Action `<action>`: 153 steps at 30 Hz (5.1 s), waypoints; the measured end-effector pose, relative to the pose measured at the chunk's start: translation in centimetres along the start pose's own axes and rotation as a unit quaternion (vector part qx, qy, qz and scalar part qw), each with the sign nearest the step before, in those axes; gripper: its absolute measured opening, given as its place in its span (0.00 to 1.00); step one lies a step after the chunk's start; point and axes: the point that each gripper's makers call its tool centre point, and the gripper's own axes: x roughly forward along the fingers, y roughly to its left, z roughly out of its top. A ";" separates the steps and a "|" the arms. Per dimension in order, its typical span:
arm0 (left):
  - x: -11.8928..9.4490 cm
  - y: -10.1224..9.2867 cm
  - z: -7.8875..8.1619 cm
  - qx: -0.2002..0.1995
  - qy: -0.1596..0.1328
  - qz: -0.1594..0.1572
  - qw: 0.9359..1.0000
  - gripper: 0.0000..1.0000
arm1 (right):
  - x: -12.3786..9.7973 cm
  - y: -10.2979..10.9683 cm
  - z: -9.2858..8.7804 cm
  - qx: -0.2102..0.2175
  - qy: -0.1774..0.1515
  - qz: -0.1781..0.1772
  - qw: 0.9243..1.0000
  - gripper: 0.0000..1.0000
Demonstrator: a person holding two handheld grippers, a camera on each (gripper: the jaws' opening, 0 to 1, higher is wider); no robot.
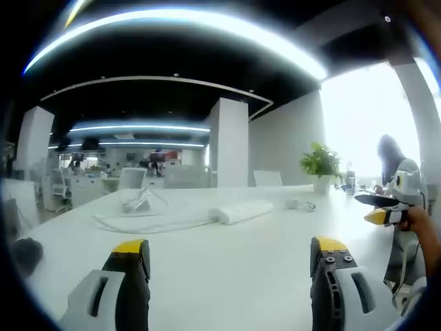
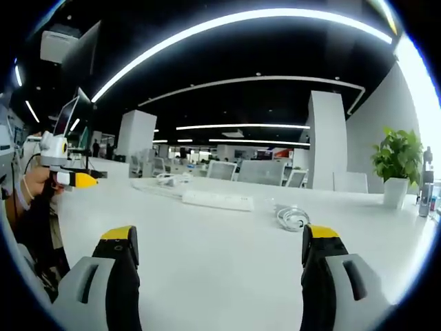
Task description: Straighten the power strip on the desk, plug the charger into it
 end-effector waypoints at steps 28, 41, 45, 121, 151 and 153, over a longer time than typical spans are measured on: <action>0.1 0.3 0.1 0.017 0.004 -0.006 1.000 0.99 | -0.3 0.2 -0.5 0.004 0.003 0.000 1.000 1.00; -0.1 1.1 2.5 0.002 -0.037 0.001 0.999 0.99 | -0.2 0.2 -0.5 0.006 0.002 0.001 1.000 1.00; 0.0 1.5 3.5 -0.003 -0.050 0.004 0.999 0.99 | 0.0 0.2 -0.5 0.007 0.000 0.003 1.000 1.00; 18.6 -4.6 16.6 0.278 0.037 -0.160 0.946 0.99 | 0.3 1.6 1.3 -0.007 -0.010 0.017 1.000 1.00; 27.6 -3.9 7.9 0.438 0.230 -0.190 0.848 0.99 | 1.1 2.0 1.4 -0.013 0.000 0.022 1.000 0.99; 27.9 -3.7 7.3 0.443 0.246 -0.191 0.841 0.99 | 1.1 2.1 1.4 -0.014 -0.001 0.023 1.000 0.99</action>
